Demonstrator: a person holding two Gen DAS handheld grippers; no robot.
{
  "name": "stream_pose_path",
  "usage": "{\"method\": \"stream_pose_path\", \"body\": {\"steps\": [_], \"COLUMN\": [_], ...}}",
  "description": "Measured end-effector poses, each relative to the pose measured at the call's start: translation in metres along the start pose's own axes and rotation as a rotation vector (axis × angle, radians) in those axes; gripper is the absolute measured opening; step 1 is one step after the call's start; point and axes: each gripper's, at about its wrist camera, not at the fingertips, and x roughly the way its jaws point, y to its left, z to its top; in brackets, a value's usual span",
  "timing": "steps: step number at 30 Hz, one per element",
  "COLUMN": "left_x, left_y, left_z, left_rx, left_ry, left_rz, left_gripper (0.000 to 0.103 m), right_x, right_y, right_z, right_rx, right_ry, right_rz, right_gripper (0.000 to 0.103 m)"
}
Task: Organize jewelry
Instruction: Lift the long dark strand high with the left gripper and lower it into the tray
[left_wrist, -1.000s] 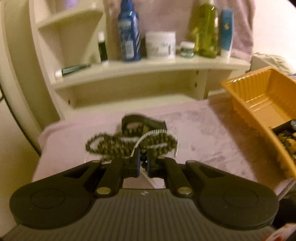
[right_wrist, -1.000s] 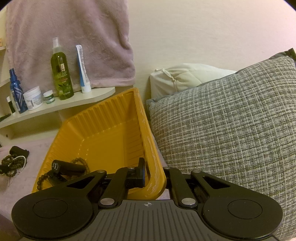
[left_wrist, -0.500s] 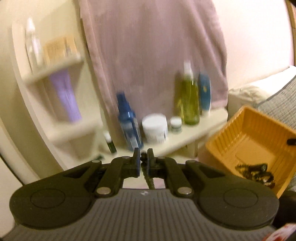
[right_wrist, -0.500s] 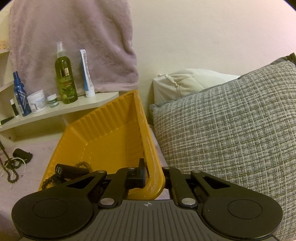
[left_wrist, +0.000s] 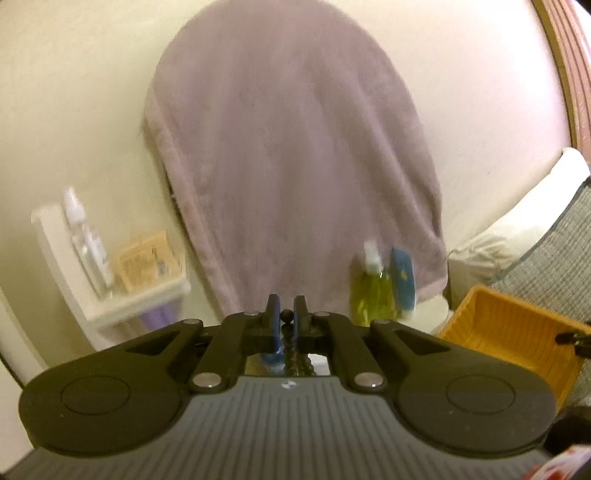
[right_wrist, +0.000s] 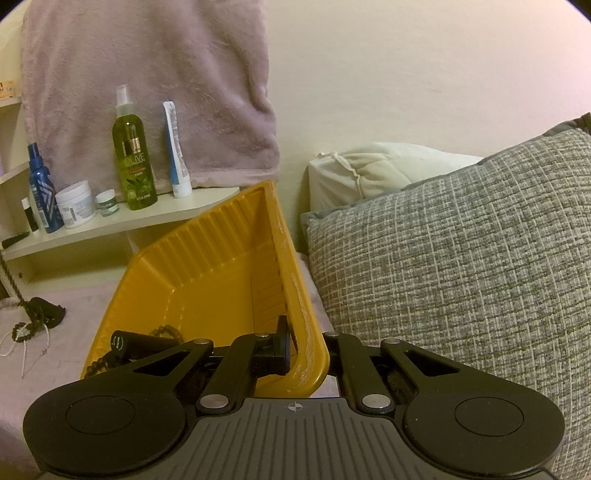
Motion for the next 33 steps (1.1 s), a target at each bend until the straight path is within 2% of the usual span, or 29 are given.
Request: {"method": "stream_pose_path", "body": {"steps": [16, 26, 33], "left_x": [-0.011, -0.008, 0.011], "left_y": [-0.021, -0.051, -0.087], "left_z": [0.067, 0.116, 0.131], "left_rx": [0.023, 0.038, 0.080], "left_ry": [-0.129, -0.213, -0.206], "left_rz": [-0.091, -0.208, -0.302], "left_gripper": [0.006, 0.006, 0.006], "right_x": [0.001, 0.001, 0.001], "right_y": [0.000, -0.002, -0.004], "right_z": [0.002, 0.001, 0.004], "right_rx": [0.002, -0.002, -0.027], "right_ry": [0.002, 0.001, 0.006], "right_rz": [-0.002, -0.001, 0.018], "right_gripper": [0.006, 0.006, 0.006]}}
